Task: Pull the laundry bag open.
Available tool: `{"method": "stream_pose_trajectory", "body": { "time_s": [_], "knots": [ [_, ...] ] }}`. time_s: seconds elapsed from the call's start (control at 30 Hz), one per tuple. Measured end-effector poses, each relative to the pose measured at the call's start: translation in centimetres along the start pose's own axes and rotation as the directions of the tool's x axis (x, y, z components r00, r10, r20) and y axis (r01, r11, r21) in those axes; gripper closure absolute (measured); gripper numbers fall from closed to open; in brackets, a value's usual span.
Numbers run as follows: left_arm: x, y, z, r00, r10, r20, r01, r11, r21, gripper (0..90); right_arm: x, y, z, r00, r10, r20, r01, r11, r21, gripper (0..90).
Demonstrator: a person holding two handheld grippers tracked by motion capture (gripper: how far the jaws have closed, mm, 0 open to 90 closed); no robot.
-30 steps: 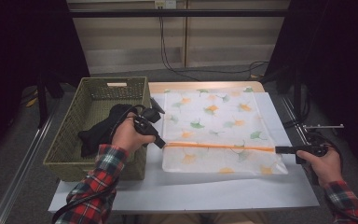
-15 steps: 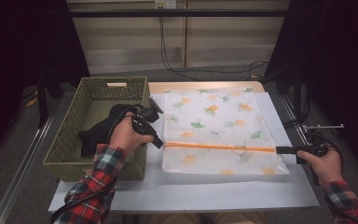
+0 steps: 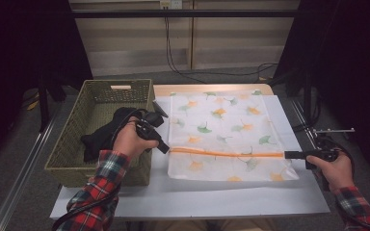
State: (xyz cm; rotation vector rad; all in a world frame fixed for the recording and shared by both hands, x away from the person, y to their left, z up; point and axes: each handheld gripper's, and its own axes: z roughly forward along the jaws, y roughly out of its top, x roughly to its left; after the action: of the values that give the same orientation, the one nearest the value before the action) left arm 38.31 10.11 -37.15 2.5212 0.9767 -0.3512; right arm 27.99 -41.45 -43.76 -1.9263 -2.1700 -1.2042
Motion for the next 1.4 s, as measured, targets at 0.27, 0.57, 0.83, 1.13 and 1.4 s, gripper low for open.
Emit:
{"method": "stream_pose_trajectory", "body": {
  "time_s": [0.27, 0.57, 0.83, 1.13, 1.4],
  "knots": [
    [-0.9, 0.4, 0.7, 0.9995, 0.021, 0.023, -0.021, 0.9998, 0.003, 90.0, 0.2, 0.0, 0.2, 0.9998, -0.016, 0.013, 0.016, 1.000, 0.009, 86.7],
    [-0.9, 0.5, 1.4, 0.9992, 0.026, 0.029, -0.027, 0.9996, 0.012, 90.0, 0.3, -0.1, 0.2, 0.9994, -0.031, 0.014, 0.031, 0.999, 0.012, 85.9],
    [-0.9, 0.5, 1.8, 0.9992, 0.031, 0.025, -0.031, 0.9994, 0.015, 89.9, 0.4, -0.2, 0.4, 0.9973, -0.066, 0.034, 0.065, 0.998, 0.023, 81.7],
    [-1.1, 0.5, 2.3, 0.9994, 0.034, -0.004, -0.034, 0.9990, 0.030, 89.5, 1.1, -0.1, 0.5, 0.9903, -0.127, 0.055, 0.126, 0.992, 0.018, 66.7],
    [-1.2, 0.5, 2.5, 0.9995, 0.033, -0.002, -0.033, 0.9987, 0.039, 89.1, 1.5, 0.1, 0.8, 0.9840, -0.171, 0.052, 0.171, 0.985, 0.005, 51.2]
  ]
}}
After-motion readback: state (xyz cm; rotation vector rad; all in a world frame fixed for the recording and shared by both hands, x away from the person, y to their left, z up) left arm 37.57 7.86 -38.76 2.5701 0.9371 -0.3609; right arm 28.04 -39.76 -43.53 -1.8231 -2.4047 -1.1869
